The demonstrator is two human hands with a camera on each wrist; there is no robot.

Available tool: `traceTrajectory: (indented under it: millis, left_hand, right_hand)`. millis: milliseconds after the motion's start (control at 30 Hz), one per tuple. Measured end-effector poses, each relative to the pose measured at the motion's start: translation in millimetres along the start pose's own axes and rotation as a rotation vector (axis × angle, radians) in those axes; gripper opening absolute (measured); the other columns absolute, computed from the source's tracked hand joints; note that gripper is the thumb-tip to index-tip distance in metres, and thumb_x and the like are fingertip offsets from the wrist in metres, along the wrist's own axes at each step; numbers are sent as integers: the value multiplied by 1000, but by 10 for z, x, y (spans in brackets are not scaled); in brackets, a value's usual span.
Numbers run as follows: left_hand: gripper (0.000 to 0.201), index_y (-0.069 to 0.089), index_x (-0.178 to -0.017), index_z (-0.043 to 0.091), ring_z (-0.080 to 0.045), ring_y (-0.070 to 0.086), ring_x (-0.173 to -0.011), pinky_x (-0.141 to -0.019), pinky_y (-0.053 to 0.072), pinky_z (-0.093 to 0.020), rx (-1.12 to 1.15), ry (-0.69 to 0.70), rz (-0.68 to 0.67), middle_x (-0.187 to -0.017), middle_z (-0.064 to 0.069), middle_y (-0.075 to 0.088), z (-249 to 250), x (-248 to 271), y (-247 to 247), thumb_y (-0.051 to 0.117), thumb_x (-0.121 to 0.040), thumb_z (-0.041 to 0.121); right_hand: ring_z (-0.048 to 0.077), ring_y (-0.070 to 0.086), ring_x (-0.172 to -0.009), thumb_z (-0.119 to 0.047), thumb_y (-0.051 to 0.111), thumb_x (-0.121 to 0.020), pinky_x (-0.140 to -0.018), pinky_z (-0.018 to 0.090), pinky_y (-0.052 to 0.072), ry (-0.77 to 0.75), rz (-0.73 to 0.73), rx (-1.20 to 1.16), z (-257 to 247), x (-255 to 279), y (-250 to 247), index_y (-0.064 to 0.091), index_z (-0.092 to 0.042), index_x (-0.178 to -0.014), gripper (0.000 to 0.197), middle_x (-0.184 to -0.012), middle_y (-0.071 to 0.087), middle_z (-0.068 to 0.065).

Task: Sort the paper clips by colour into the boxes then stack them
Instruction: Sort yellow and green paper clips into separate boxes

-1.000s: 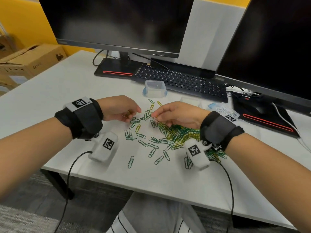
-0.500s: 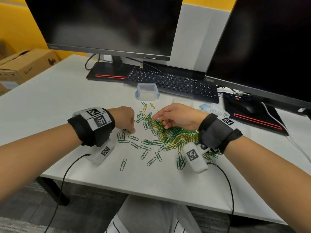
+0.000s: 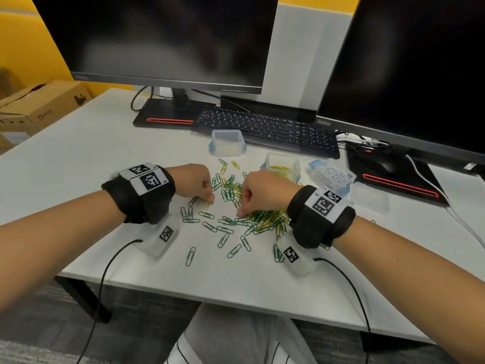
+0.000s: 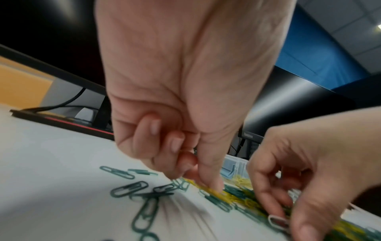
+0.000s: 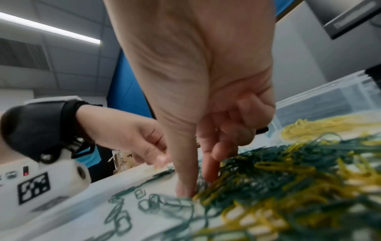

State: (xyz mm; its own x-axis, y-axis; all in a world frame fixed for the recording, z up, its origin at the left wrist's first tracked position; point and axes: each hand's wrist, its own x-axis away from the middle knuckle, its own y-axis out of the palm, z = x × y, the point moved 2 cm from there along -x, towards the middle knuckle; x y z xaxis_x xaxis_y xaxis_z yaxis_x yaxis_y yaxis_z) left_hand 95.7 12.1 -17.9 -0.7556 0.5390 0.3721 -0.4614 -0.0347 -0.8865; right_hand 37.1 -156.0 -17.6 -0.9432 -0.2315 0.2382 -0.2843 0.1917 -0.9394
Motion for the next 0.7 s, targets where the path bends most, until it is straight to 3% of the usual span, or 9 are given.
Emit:
traceTrajectory:
  millis: [133,200,333,433,533,633,700]
  left_hand:
    - [32,60,-78,7,-19,42,-67,-61,36,-27,91,34,29,-73,-6,51,51,6,-35,58,-92,36]
    - [33,62,-81,5,-18,41,-66,-60,36,-25,165,31,20,-73,-6,51,81,-2,-26,56,-94,35]
    - [22,58,-86,2,-13,36,-58,-55,33,-22,698,73,-22,-66,-4,47,158,-9,-4,51,-97,19]
    - [13,53,-89,5,-9,36,-55,-47,33,-17,1075,64,-22,-70,-3,51,219,-35,-13,45,-99,8]
    - [12,54,-102,7,-8,38,-58,-47,34,-16,1353,50,-106,-72,-1,48,282,-114,-1,42,-100,9]
    - [11,51,-88,12,-10,44,-58,-49,41,-17,1564,7,-195,-70,0,47,349,-167,20,44,-96,12]
    - [18,43,-74,15,-12,41,-56,-49,39,-19,1628,-19,-217,-67,-1,43,370,-186,18,40,-92,16]
  right_hand:
    - [18,59,-73,-32,77,-80,-60,25,44,-16,-72,7,-9,-3,65,71,-6,-86,27,-86,70,7]
    - [18,60,-74,-29,75,-83,-60,24,45,-37,-62,-35,4,30,26,72,-5,-87,25,-87,72,7]
    - [10,57,-60,-18,71,-86,-56,19,47,-34,38,-321,248,223,-273,70,-13,-86,5,-76,69,0]
    - [9,55,-54,-9,67,-88,-55,21,49,90,298,-553,742,432,-644,69,-13,-93,7,-69,66,0]
    - [3,54,-47,-8,62,-89,-53,17,47,314,555,-417,1313,560,-848,69,-13,-84,10,-66,64,-3]
    - [9,59,-54,-10,58,-89,-52,16,46,428,408,-233,1571,569,-789,65,-14,-69,22,-78,71,9]
    - [12,59,-65,-15,59,-91,-60,19,47,410,444,-213,1500,583,-777,71,-9,-82,16,-82,70,4]
